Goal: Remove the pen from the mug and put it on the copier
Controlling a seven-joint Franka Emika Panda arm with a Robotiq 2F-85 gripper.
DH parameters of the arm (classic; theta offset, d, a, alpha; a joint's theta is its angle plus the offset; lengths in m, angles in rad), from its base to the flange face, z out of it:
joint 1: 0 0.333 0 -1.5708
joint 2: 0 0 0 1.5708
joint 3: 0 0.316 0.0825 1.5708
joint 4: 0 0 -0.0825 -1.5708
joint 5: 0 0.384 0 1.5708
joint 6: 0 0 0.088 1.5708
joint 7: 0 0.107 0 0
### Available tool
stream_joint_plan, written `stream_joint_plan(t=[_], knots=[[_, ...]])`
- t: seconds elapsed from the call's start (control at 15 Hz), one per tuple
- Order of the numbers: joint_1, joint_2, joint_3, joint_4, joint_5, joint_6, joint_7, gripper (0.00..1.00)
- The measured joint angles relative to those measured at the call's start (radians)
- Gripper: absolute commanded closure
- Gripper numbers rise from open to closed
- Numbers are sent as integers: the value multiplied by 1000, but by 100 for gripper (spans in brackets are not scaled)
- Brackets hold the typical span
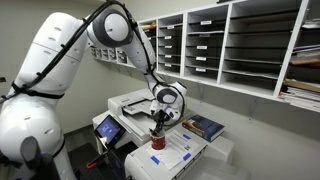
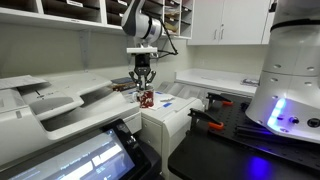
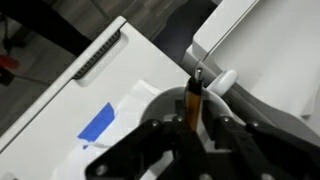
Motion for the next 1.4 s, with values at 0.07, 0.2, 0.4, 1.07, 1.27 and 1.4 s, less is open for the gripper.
stream_joint_plan(t=[0.07, 0.2, 0.4, 1.07, 1.27, 1.4], knots=[[-1, 2, 0, 2, 3, 0, 0, 89], [-3, 4, 0, 5, 10, -2, 0, 97], [-4, 5, 0, 6, 17, -2, 0, 98], [-65, -88, -3, 19, 66, -184, -21, 97], [-91, -144, -11, 35, 98, -290, -47, 97], [-93, -180, -27, 43, 96, -294, -45, 97]])
